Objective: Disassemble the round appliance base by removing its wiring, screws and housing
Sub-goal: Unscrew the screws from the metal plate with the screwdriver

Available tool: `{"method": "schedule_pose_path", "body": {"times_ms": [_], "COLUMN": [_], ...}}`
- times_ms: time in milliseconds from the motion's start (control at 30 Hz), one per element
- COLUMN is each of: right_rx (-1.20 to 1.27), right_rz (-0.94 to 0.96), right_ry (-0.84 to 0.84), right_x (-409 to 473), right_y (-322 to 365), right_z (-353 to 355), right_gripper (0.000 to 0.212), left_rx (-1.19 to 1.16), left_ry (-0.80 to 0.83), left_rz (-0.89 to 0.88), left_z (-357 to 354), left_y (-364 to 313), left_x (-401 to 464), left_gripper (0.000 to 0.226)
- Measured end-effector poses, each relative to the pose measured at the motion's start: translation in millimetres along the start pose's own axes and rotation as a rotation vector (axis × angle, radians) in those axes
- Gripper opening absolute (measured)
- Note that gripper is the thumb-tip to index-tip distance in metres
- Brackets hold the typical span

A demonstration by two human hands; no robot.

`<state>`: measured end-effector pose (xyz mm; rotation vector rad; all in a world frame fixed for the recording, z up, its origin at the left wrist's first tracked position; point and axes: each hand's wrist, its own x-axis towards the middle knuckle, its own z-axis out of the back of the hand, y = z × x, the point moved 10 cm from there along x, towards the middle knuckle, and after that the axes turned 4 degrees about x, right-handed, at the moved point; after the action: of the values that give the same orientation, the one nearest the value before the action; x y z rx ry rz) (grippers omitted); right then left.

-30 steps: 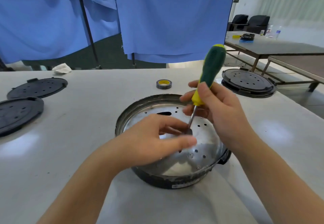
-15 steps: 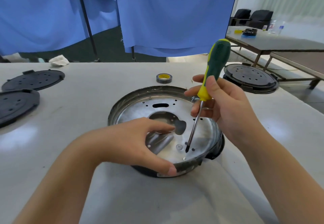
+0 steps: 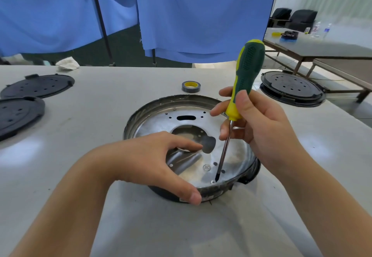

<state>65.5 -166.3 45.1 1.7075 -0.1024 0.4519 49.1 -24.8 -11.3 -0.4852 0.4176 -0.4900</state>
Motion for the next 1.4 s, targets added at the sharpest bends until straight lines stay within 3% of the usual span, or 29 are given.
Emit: {"method": "schedule_pose_path", "body": {"times_ms": [433,700,867,1133,1400], "right_rx": [0.013,-0.049,-0.164,-0.153,-0.164], "right_rz": [-0.005,0.050,0.121,0.106,0.056], "right_ry": [0.043,0.185,0.154,0.130,0.248], "right_x": [-3,-8,-10,-8,-8], "right_y": [2,19,28,35,38], "right_z": [-7,-22,-26,-22,-18], "right_gripper": [0.032,0.007,0.013,0.026,0.030], "left_rx": [0.008,0.025,0.007,0.004,0.013], "left_ry": [0.019,0.011,0.022,0.009,0.037], "left_rz": [0.015,0.028,0.022,0.031,0.030], "left_z": [-1,-1,-2,-1,-2], "left_y": [1,4,4,3,0], "left_x": [1,3,3,3,0], "left_gripper": [0.097,0.101,0.098,0.094,0.087]}}
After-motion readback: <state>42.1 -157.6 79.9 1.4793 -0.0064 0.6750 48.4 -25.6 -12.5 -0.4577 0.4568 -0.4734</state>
